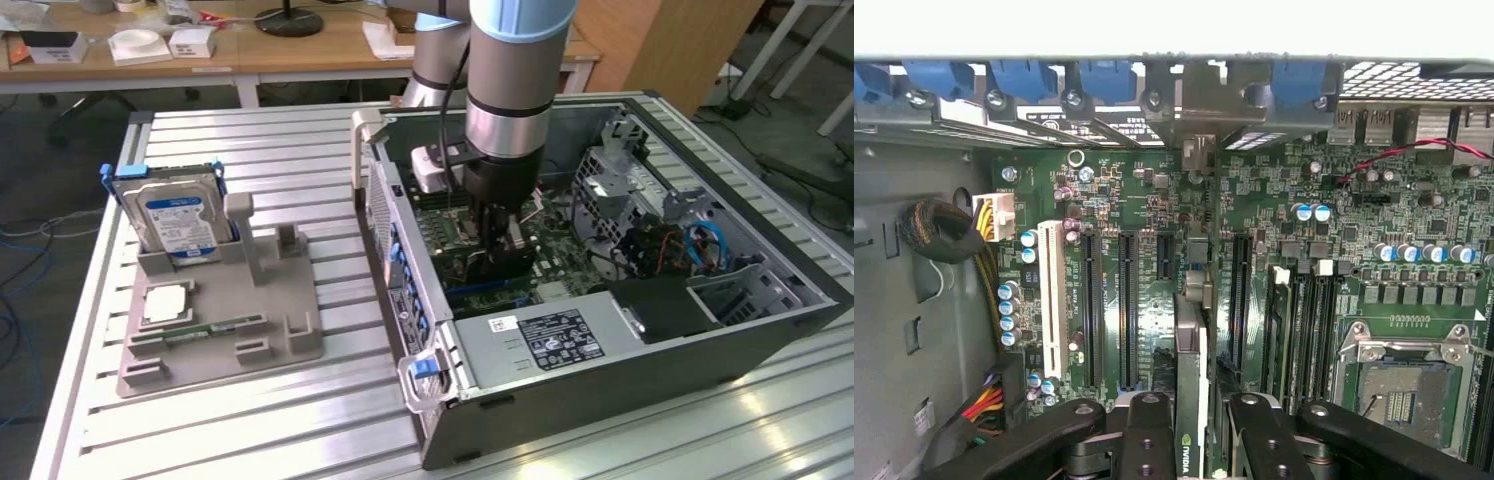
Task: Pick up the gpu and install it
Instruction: 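Insert the gpu into the slot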
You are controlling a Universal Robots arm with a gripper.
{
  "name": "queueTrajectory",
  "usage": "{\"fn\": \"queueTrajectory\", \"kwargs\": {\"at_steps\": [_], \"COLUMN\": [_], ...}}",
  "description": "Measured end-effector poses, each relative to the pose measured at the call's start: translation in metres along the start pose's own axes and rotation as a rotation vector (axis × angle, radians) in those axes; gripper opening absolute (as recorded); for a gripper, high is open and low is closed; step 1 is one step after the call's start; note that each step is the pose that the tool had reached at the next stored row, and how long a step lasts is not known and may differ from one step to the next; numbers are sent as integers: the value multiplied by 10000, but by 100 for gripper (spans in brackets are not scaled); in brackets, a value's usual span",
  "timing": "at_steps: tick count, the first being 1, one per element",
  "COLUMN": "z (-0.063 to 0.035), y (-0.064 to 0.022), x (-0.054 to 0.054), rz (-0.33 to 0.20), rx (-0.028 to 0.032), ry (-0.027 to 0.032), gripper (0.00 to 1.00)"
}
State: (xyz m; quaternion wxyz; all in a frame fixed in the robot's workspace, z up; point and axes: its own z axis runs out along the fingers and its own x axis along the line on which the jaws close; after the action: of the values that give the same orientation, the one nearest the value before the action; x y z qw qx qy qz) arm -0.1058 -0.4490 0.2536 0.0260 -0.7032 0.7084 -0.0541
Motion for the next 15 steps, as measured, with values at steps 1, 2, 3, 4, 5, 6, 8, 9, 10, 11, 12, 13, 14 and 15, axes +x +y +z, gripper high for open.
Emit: {"fn": "queueTrajectory", "kwargs": {"at_steps": [1, 2, 3, 4, 5, 6, 8, 9, 10, 11, 12, 13, 14, 15], "z": [0, -1, -1, -1, -1, -1, -1, -1, -1, 0, 3, 6, 9, 11], "y": [5, 9, 10, 10, 11, 12, 12, 12, 12, 12, 13, 13, 13, 13], "x": [0, 0, 0, 0, 0, 0, 0, 0, 0, 0, 0, 0, 0, 0], "rz": [-9, -17, -25, -32, -35, -36, -36, -36, -36, -36, -36, -36, -37, -37], "rx": [11, 23, 31, 34, 35, 35, 35, 35, 35, 34, 34, 34, 34, 34], "ry": [-1, -2, -3, -4, -4, -4, -3, -4, -4, -3, -3, -3, -3, -2], "gripper": [26, 26, 26, 26, 26, 26, 26, 26, 26, 26, 26, 26, 26, 26]}}
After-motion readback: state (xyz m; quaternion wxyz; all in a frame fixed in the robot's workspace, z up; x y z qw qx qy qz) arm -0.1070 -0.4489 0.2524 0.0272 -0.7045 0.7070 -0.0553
